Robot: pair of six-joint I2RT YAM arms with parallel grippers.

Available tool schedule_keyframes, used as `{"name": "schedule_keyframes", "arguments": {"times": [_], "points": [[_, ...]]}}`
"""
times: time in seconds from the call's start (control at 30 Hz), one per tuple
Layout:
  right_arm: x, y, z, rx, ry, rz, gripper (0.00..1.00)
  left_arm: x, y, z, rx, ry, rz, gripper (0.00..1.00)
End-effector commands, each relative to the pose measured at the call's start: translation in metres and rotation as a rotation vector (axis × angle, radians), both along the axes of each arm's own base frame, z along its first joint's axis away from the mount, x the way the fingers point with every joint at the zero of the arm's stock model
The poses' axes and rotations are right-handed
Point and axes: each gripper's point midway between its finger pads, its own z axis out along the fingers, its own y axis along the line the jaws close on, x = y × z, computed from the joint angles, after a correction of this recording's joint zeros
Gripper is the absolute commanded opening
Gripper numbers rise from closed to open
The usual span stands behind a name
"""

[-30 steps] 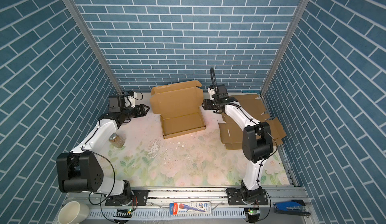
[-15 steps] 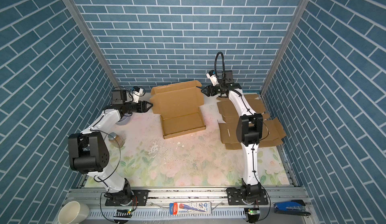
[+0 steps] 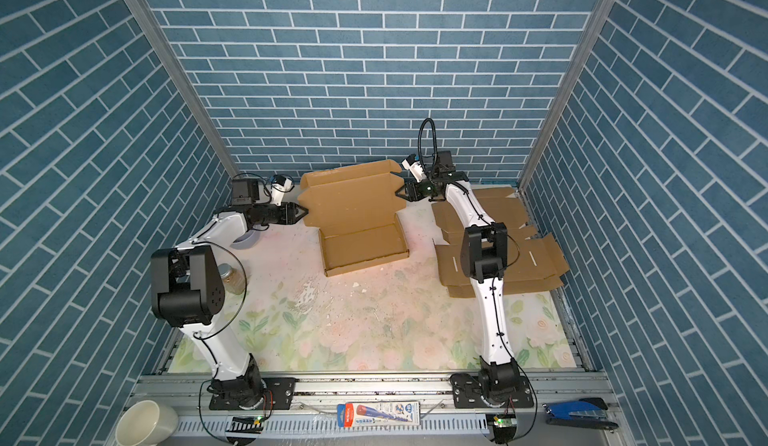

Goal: Fold the paper box

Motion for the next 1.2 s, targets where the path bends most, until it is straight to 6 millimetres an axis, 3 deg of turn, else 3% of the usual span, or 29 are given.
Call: {"name": "schedule_keyframes", "arguments": {"times": [0.0, 0.2, 0.43, 0.63, 0.8, 0.9, 1.1, 1.17], "points": [[0.004, 0.008, 0.015, 0.026, -0.064, 0.034, 0.32, 0.007, -0.002, 0.006, -0.018, -0.028, -0.018, 0.45], [0.001, 0.008, 0.017, 0.021, -0.069, 0.032, 0.17, 0.011, -0.005, 0.000, -0.042, -0.021, -0.019, 0.35], [0.000, 0.006, 0.024, 0.014, -0.101, -0.017, 0.00, 0.013, -0.014, 0.001, -0.062, -0.028, -0.024, 0.12], [-0.001, -0.005, 0.035, 0.054, -0.169, -0.165, 0.00, 0.014, -0.018, 0.010, -0.031, -0.082, 0.034, 0.02], [-0.001, -0.016, 0.058, 0.105, -0.293, -0.369, 0.00, 0.019, -0.028, 0.021, -0.006, -0.158, 0.132, 0.00], [-0.007, -0.021, 0.057, 0.130, -0.341, -0.501, 0.00, 0.024, -0.034, 0.029, -0.063, -0.202, 0.197, 0.00], [-0.017, -0.025, 0.052, 0.179, -0.406, -0.689, 0.00, 0.021, -0.080, 0.042, -0.131, -0.270, 0.144, 0.00], [-0.023, -0.020, 0.048, 0.200, -0.417, -0.705, 0.00, 0.017, -0.090, 0.038, -0.129, -0.280, 0.121, 0.00]]}}
